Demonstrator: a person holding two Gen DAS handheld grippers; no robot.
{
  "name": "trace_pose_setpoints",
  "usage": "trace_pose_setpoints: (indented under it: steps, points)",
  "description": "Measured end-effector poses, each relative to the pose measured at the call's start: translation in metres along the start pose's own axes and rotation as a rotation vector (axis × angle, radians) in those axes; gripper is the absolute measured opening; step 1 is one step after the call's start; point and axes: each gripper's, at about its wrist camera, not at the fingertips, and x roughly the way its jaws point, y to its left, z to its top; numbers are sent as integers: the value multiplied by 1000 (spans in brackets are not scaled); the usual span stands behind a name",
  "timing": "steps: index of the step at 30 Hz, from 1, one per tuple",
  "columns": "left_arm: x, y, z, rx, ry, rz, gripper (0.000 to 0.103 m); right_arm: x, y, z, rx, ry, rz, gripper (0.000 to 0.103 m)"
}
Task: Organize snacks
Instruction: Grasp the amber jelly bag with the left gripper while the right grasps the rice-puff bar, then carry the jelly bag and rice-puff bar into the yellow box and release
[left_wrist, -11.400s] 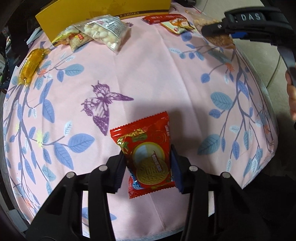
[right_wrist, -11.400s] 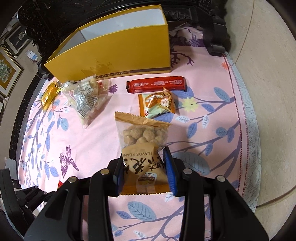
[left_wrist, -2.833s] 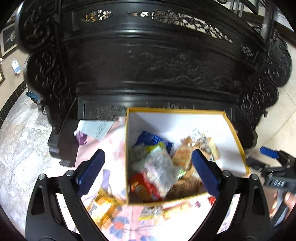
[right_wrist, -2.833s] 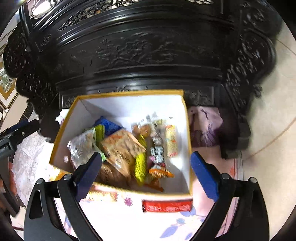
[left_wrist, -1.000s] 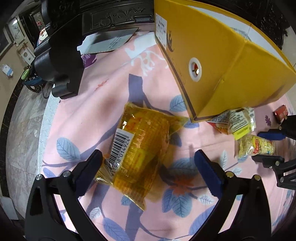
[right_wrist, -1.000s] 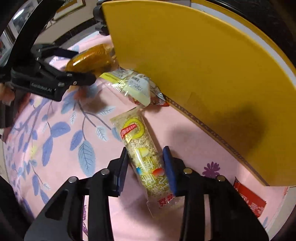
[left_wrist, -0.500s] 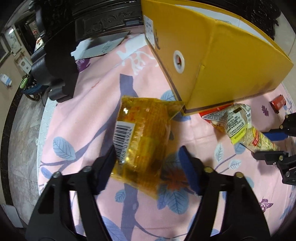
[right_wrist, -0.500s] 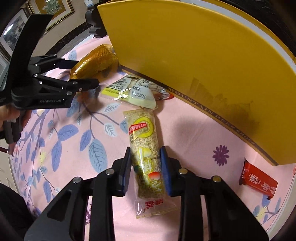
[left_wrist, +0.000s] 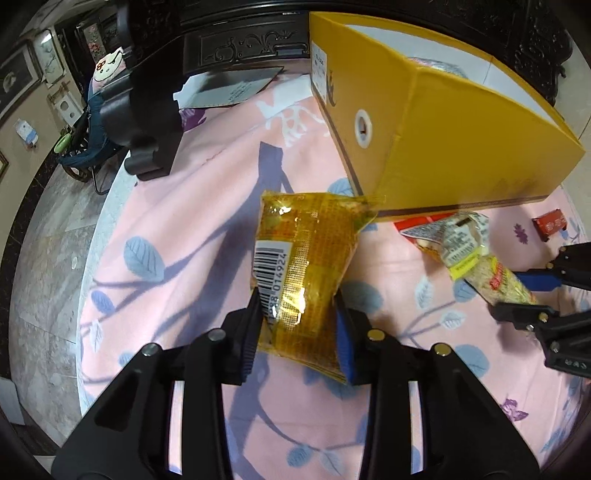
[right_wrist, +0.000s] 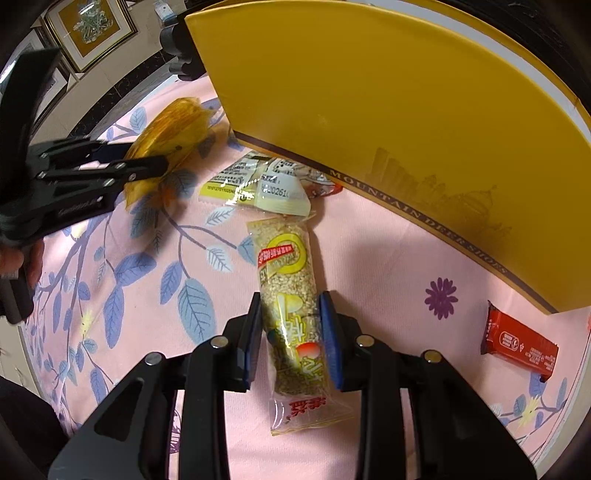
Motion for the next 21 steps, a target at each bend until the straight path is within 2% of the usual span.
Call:
trace_pose_setpoints:
  steps: [8, 12, 21]
  points:
    - [-38, -18, -9, -25, -46, -57, 35, -11, -4, -4, 20, -29, -7, 30]
    - [-56, -38, -6, -23, -69, -78, 35, -36, -6, -8, 46, -73, -22, 30]
    - [-101, -85, 16, -10, -149, -125, 35, -105, -37, -31, 195, -192, -66, 30]
